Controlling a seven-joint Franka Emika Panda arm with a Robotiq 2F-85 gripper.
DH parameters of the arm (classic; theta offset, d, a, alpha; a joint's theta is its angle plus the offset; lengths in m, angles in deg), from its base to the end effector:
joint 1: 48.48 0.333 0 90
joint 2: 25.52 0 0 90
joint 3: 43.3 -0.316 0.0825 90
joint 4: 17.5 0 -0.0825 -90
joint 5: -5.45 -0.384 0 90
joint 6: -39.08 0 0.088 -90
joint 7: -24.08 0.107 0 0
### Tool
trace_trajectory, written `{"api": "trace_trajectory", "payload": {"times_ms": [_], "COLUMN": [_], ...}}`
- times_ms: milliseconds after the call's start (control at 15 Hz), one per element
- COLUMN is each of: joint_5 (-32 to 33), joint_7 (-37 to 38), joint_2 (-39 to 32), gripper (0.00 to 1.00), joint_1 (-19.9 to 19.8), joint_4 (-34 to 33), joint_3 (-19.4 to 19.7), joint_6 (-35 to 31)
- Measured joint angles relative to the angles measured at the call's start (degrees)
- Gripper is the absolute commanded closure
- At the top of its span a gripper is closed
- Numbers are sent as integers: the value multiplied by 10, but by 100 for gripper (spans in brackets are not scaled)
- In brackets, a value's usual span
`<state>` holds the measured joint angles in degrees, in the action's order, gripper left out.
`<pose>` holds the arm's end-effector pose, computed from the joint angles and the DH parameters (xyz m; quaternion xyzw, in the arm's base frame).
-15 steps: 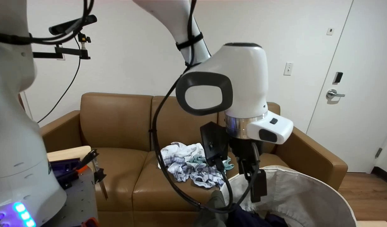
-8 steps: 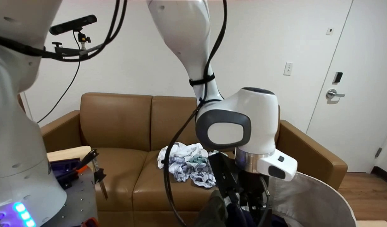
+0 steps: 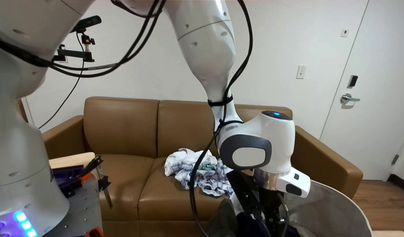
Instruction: Take the underwear out of the laundry bag and put it on the sofa
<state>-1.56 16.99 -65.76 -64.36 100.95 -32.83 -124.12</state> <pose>0.5176 -0.2667 0.1005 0.9779 -0.2002 0.0347 0.0496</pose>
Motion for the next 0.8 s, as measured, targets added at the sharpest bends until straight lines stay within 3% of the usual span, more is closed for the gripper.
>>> {"api": "trace_trajectory", "payload": {"times_ms": [600,800], "joint_5": [0,0], "joint_7": [0,0], "joint_2": [-42,-31], "gripper": [93,98], "joint_1": [-20,-24], "joint_4": [-57,-58], "joint_3": [-2,0], "joint_6": [55,62]}}
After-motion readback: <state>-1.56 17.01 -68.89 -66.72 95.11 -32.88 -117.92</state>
